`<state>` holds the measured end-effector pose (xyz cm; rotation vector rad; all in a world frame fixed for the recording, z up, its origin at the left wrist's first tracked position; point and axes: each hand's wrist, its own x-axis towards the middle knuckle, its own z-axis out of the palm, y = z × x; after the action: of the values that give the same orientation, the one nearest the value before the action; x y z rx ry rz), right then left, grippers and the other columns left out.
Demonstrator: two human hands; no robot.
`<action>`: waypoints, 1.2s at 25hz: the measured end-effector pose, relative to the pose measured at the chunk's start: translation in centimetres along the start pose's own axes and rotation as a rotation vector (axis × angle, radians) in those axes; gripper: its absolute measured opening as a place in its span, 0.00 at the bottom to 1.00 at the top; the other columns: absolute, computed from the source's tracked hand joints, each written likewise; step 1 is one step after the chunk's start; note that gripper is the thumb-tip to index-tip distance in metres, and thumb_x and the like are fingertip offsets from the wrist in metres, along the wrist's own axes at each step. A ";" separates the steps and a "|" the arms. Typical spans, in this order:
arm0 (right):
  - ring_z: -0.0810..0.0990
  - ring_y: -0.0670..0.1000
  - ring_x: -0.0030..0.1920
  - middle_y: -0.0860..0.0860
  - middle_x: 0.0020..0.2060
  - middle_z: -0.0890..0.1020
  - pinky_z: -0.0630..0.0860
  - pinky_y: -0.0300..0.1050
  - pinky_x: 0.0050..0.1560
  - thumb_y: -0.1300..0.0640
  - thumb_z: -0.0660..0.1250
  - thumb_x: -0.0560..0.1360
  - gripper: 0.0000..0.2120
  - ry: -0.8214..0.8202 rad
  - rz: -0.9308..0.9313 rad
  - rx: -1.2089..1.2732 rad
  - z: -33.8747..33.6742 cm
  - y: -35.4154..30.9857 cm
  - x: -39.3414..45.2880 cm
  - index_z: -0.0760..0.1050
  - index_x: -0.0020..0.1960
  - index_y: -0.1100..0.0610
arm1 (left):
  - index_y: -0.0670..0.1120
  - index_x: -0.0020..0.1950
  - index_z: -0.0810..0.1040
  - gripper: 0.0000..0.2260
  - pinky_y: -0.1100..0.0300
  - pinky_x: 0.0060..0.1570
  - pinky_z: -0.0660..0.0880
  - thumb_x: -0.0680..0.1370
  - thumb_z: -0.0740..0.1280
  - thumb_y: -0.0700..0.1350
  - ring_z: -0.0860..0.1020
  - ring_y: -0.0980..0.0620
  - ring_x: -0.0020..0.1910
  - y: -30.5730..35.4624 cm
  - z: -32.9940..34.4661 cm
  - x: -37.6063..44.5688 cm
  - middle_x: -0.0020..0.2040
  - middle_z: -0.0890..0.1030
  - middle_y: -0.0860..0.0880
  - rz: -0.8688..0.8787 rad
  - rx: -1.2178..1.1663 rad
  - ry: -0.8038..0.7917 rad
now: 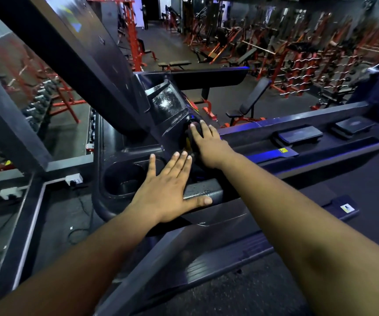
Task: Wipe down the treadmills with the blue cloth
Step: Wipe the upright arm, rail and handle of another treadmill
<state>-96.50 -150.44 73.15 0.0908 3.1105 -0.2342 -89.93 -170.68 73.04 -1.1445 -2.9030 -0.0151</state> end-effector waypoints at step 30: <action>0.78 0.52 0.59 0.46 0.56 0.82 0.73 0.50 0.58 0.32 0.54 0.79 0.24 0.445 -0.251 0.093 1.6 -1.2 -14.5 0.75 0.63 0.46 | 0.50 0.79 0.31 0.51 0.33 0.73 0.33 0.64 0.30 0.81 0.33 0.56 0.78 -5.5 -0.5 -4.9 0.78 0.30 0.54 0.093 -0.065 0.089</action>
<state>-82.07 -152.70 72.13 -0.2879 3.5487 -0.4164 -90.06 -178.07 73.41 -1.2527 -2.7882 -0.1554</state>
